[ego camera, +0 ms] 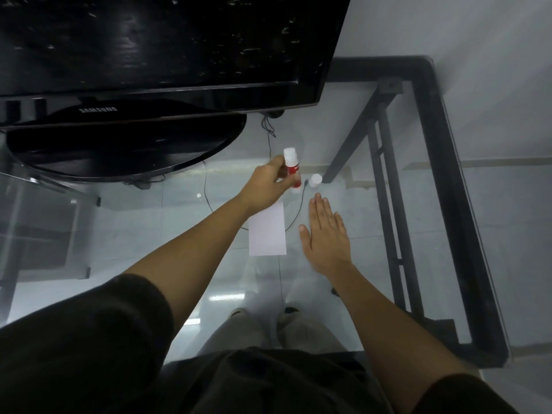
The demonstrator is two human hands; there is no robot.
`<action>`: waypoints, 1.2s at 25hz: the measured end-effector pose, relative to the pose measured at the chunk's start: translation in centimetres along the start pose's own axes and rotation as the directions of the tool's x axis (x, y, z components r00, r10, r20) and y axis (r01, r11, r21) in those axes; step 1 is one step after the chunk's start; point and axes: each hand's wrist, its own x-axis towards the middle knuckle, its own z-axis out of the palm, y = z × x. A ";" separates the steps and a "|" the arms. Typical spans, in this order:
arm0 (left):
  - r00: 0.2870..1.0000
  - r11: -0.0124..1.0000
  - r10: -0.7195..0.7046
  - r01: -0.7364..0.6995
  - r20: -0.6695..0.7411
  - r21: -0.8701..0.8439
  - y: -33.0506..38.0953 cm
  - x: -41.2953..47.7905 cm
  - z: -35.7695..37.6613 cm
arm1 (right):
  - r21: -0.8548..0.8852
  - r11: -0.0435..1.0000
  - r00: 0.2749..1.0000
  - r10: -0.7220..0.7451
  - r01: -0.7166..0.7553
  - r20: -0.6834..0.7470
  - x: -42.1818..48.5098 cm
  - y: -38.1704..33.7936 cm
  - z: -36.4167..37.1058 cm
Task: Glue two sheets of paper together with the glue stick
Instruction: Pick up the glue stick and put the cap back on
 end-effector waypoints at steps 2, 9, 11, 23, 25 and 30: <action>0.996 0.986 -0.068 0.075 0.055 -0.146 0.1 -1.9 -0.7 | 0.009 1.000 1.000 -0.016 0.016 0.015 -0.1 -0.1 -0.3; 0.984 0.902 -0.161 0.119 -0.069 -0.415 0.7 -7.8 -3.8 | 0.366 0.930 0.999 0.014 -0.002 -0.030 0.2 -1.9 -5.3; 0.986 0.875 -0.147 0.090 -0.084 -0.476 1.5 -8.4 -4.5 | 0.652 0.759 0.993 0.080 -0.007 -0.082 -0.1 -4.4 -7.6; 0.929 0.946 0.056 -0.167 -0.367 -0.278 7.1 -12.0 -6.8 | 0.959 0.253 0.983 0.100 0.128 -0.157 -4.0 -11.0 -17.0; 0.972 0.831 0.017 -0.145 -0.236 -0.538 6.8 -12.6 -7.1 | 0.960 0.229 0.974 0.121 0.158 -0.189 -4.4 -10.7 -17.7; 0.972 0.689 0.102 -0.221 -0.210 -0.690 6.1 -14.0 -7.3 | 0.941 0.250 0.952 0.145 0.230 -0.271 -5.0 -11.2 -18.6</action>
